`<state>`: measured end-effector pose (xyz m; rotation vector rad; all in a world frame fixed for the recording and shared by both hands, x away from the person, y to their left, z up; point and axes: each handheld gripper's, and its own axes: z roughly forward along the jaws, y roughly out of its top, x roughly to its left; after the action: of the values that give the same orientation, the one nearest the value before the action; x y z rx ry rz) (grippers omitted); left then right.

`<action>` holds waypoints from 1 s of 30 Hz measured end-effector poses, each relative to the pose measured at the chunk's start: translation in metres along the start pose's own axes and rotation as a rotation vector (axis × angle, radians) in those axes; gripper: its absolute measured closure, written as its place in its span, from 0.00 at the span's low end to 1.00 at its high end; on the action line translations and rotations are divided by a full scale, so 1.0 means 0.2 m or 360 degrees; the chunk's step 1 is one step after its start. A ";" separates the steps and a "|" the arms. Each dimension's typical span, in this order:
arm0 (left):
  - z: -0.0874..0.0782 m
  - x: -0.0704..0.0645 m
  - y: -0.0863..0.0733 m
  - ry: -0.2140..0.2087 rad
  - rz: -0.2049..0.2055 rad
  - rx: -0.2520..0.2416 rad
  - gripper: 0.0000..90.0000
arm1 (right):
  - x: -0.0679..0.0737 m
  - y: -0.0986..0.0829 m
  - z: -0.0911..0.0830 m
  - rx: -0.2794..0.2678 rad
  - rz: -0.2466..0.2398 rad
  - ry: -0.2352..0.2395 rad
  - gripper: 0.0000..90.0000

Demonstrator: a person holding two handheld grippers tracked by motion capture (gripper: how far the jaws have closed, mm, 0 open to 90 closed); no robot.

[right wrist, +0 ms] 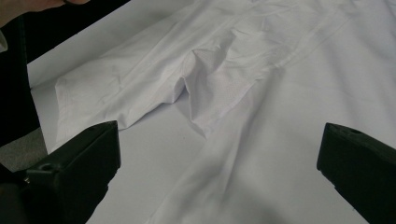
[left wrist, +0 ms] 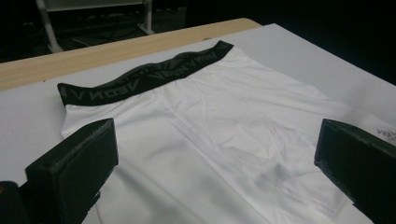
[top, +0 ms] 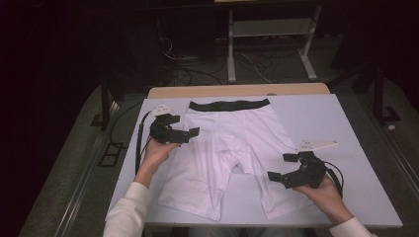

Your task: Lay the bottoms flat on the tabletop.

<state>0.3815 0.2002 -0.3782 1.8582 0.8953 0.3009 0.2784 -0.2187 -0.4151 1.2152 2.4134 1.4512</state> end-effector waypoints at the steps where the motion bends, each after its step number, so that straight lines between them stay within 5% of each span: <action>1: -0.01 -0.01 -0.01 -0.0004 0.0004 -0.0004 0.00 | 0.00 0.00 -0.01 -0.0002 0.0005 -0.0002 0.00; 30: -0.16 -0.28 -0.33 -0.0158 0.0111 -0.0014 0.00 | -0.04 -0.16 -0.11 -0.0054 -0.0017 -0.0099 0.00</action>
<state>0.2940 0.1979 -0.4110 1.8822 0.7619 0.2527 0.2560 -0.2480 -0.4298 1.2200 2.3418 1.4232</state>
